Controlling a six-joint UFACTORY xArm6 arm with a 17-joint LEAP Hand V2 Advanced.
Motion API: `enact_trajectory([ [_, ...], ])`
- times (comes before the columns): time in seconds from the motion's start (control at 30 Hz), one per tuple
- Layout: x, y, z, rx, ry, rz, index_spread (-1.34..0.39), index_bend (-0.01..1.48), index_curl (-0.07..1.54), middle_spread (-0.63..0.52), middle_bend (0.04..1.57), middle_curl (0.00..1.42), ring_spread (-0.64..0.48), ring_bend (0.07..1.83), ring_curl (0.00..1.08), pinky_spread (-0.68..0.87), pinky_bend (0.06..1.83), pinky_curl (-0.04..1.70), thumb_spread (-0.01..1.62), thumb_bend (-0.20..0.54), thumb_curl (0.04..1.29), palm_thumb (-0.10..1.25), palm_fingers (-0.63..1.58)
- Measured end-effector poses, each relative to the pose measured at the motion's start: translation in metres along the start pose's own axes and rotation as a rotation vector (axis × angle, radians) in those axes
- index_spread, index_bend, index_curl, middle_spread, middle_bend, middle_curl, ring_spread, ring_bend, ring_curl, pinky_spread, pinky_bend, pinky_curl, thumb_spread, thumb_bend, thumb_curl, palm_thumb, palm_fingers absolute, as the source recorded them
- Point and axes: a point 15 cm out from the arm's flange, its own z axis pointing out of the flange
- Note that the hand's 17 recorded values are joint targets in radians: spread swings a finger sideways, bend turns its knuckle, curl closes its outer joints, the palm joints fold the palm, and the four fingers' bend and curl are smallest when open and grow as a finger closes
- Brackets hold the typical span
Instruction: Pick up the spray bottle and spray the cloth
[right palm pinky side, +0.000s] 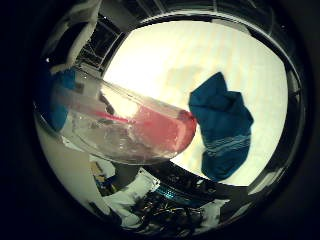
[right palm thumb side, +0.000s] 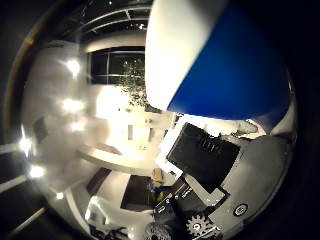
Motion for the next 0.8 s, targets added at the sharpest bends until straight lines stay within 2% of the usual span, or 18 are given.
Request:
enact_trajectory([
  [0.37, 0.043, 0.000, 0.057, 0.026, -0.175, 0.037, -0.19, 1.11, 0.82, -0.07, 1.38, 0.61, -0.16, 1.48, 0.61, -0.14, 0.98, 1.44, 1.14, -0.010, 0.63, 1.11, 1.18],
  [0.8, 0.092, 0.030, 0.113, -0.023, -0.235, 0.056, -0.19, 1.10, 0.82, -0.07, 1.38, 0.61, -0.16, 1.48, 0.61, -0.14, 0.99, 1.42, 1.14, -0.010, 0.63, 1.11, 1.18],
])
